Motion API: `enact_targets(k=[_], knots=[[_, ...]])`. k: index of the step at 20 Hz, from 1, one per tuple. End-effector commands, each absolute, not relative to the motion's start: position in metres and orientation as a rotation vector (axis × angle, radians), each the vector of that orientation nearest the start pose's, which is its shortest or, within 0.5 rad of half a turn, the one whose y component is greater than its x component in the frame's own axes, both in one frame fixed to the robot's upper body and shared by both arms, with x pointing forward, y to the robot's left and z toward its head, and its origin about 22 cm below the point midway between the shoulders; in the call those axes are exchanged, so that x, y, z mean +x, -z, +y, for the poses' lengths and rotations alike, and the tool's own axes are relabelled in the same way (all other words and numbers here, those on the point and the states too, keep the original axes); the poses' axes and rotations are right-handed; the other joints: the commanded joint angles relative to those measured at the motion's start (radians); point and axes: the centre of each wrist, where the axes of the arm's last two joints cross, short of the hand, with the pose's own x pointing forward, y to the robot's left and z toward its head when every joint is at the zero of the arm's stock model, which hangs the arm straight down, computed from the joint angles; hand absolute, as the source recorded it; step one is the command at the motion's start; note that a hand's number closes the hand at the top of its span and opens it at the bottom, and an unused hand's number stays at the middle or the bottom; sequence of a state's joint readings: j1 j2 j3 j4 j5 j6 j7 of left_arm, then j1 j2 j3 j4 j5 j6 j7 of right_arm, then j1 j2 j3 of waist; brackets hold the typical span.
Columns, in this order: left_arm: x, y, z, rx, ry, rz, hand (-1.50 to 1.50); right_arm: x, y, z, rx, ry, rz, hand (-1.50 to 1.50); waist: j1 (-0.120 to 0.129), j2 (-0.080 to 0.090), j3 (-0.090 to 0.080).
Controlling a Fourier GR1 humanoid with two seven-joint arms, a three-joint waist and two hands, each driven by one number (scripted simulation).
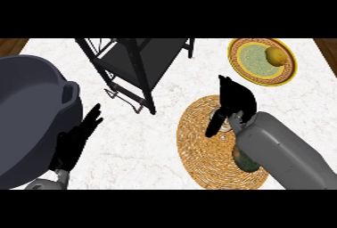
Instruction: Pick the cupcake from the placemat and place it in the tiered shelf
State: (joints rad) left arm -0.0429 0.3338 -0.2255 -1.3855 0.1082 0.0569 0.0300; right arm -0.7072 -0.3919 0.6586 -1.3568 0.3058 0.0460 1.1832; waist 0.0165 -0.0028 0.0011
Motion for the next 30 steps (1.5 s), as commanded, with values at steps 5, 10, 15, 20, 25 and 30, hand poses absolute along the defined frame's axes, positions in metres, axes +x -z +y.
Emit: enact_targets(k=[5, 10, 15, 20, 25, 30], knots=[[0.237, 0.039, 0.263, 0.100, 0.294, -1.312, 0.00, 0.330, -0.108, -0.108, -0.981, -0.888, -0.563, -1.50, -0.027, -0.003, -0.003], [0.241, 0.029, 0.276, 0.115, 0.273, -1.306, 0.00, 0.337, -0.095, -0.092, -1.018, -0.873, -0.554, -1.50, -0.014, 0.000, -0.002], [0.235, 0.040, 0.272, 0.109, 0.290, -1.287, 0.00, 0.335, -0.067, -0.119, -1.012, -0.883, -0.517, -1.50, -0.020, 0.001, -0.002], [0.231, 0.035, 0.287, 0.106, 0.280, -1.300, 0.00, 0.328, -0.066, -0.120, -1.014, -0.929, -0.483, -1.50, -0.022, -0.001, -0.002], [0.228, 0.041, 0.264, 0.104, 0.304, -1.314, 0.00, 0.341, -0.039, -0.121, -1.025, -0.921, -0.482, -1.50, -0.009, 0.004, -0.001], [0.244, 0.041, 0.281, 0.097, 0.273, -1.318, 0.00, 0.345, -0.049, -0.127, -1.020, -0.935, -0.477, -1.50, -0.018, 0.004, -0.002]])
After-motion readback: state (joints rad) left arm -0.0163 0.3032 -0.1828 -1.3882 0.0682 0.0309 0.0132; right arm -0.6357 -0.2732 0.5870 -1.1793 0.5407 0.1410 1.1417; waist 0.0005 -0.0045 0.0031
